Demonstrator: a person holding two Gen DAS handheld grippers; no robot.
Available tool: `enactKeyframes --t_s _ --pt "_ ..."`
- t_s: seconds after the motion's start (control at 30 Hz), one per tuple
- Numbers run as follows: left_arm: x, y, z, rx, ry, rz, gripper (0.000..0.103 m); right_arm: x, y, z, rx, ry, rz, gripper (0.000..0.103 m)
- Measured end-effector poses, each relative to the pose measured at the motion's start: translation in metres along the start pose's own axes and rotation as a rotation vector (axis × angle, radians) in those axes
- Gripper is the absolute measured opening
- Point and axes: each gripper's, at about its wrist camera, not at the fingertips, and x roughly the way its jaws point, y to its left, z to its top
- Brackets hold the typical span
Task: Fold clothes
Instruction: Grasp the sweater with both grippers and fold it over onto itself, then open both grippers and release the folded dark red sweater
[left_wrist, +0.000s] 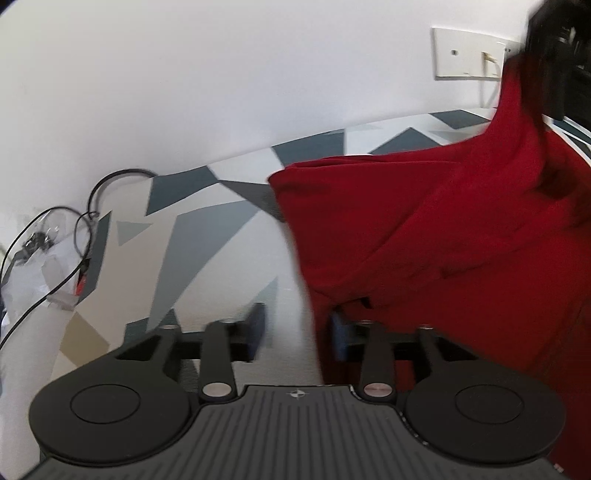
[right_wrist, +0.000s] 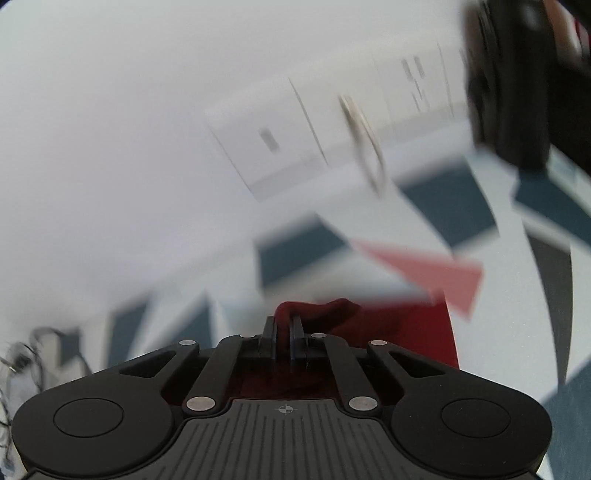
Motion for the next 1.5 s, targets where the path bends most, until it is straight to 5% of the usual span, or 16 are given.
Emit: enactKeyframes --t_s 0.1,0.17,0.47,0.63,0.73,0.8,0.97,1.1,1.17,1.2,1.27,1.43,1.5 --pt "0.001 0.003 0.001 -0.029 0.004 -0.014 0.050 -0.051 0.006 0.014 -0.039 -0.196 0.209 0.005" --pt "0.000 0.002 0.000 -0.026 -0.001 -0.011 0.050 -0.072 -0.006 0.007 -0.063 -0.224 0.215 0.005" --pt "-0.003 0.007 -0.004 -0.023 -0.002 -0.022 0.055 -0.092 -0.113 -0.109 0.177 0.022 -0.004 0.005" --pt "-0.003 0.010 -0.005 -0.023 0.005 -0.029 0.057 -0.106 -0.112 -0.133 0.130 0.085 -0.048 0.006" --pt "-0.004 0.013 -0.002 -0.031 0.030 -0.077 0.064 -0.114 -0.106 -0.137 0.090 0.118 -0.106 0.021" --pt "-0.008 0.016 0.000 -0.035 0.053 -0.139 0.066 -0.119 -0.103 -0.133 0.083 0.104 -0.142 0.041" --pt "-0.033 0.035 0.017 -0.112 0.004 -0.309 0.075 -0.118 -0.106 -0.110 0.142 0.016 -0.114 0.050" --pt "-0.002 0.048 0.049 -0.257 -0.007 -0.295 0.079 -0.090 -0.109 -0.107 0.183 0.060 -0.115 0.047" --pt "0.014 0.055 0.065 -0.329 -0.011 -0.286 0.078 -0.083 -0.109 -0.109 0.233 0.071 -0.115 0.034" --pt "0.025 0.056 0.071 -0.363 -0.001 -0.291 0.074 -0.085 -0.109 -0.110 0.255 0.065 -0.097 0.020" --pt "0.045 0.058 0.083 -0.416 0.018 -0.302 0.065 -0.090 -0.107 -0.111 0.292 0.051 -0.055 0.010" --pt "0.072 0.046 0.098 -0.365 0.008 -0.223 0.031 -0.101 -0.096 -0.106 0.313 -0.010 -0.012 0.005" --pt "0.078 0.043 0.097 -0.367 0.017 -0.196 0.030 -0.108 -0.083 -0.094 0.250 -0.084 -0.025 0.004"
